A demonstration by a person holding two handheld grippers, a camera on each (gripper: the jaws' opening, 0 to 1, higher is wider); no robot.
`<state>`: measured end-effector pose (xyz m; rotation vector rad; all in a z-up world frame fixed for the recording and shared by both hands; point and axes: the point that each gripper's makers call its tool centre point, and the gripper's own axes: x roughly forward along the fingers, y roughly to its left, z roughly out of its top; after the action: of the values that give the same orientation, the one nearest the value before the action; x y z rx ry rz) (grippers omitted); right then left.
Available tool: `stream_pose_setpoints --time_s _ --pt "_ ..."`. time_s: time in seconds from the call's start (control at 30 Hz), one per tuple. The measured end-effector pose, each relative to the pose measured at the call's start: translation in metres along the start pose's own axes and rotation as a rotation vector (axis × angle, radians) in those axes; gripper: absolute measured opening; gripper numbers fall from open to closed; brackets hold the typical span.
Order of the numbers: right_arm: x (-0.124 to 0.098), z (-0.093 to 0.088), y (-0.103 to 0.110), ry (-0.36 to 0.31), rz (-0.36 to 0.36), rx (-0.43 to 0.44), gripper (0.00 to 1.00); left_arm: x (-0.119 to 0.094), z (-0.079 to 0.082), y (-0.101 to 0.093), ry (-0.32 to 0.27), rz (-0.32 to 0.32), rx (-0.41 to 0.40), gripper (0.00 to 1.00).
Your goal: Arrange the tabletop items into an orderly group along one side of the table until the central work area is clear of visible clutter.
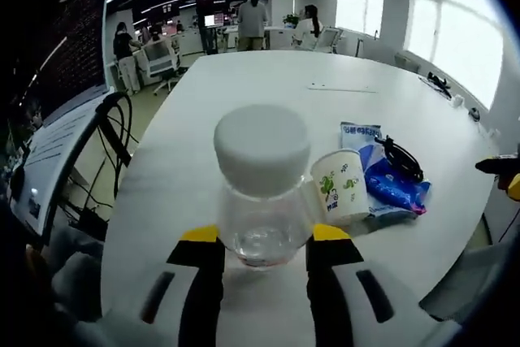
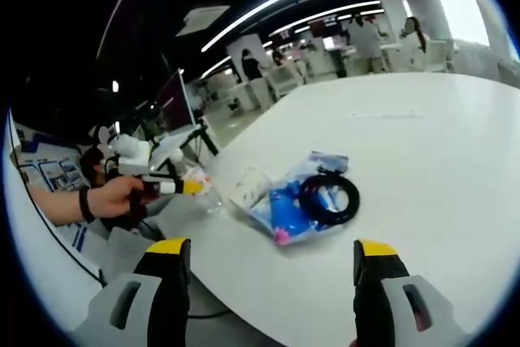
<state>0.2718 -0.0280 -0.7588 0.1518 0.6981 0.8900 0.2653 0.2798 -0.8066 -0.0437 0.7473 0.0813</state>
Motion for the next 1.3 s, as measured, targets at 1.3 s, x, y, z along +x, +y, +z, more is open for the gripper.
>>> stream_pose_setpoints --time_s 1.3 --pt "-0.005 -0.0077 -0.001 0.039 -0.012 -0.001 0.84 0.0066 0.0038 -0.0065 -0.142 -0.055 -0.092 0.39"
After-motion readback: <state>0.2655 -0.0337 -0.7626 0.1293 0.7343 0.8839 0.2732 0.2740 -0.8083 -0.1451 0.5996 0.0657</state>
